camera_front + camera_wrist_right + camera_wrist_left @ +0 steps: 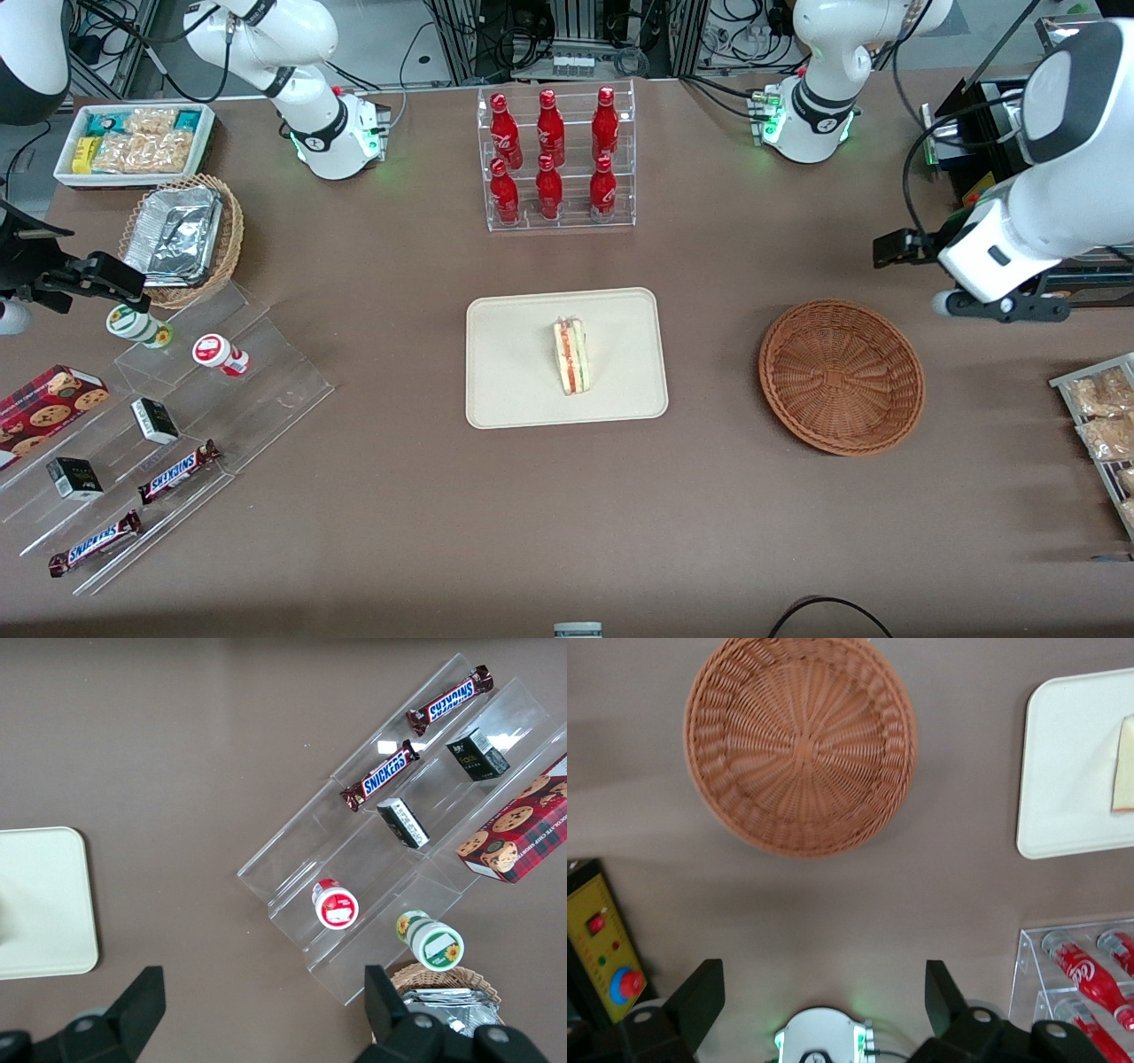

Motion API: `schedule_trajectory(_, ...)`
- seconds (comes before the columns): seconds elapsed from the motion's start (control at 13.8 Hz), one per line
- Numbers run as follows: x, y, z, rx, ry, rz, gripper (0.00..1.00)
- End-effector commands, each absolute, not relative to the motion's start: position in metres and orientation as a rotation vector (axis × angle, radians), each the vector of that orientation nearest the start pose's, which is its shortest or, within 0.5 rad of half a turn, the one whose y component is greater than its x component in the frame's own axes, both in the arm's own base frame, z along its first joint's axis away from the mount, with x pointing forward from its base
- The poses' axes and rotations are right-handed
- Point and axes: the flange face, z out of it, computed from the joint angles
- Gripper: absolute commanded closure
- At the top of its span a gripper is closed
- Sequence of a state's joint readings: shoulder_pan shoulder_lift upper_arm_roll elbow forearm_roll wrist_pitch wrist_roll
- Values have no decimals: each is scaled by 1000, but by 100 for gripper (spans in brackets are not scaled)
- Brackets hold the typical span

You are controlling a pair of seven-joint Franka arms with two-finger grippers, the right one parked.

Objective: Place sandwich from basket to tray

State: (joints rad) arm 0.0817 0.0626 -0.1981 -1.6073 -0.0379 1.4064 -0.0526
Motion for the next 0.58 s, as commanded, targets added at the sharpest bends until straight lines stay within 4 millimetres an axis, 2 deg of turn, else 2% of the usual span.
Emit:
schedule_trajectory(0.0, 521, -61, 593, -3146, 114, 420, 0)
schedule_trajectory(0.22, 523, -57, 596, -3150, 104, 396, 0)
schedule_trajectory(0.51, 526, -63, 596, -3150, 120, 357, 0)
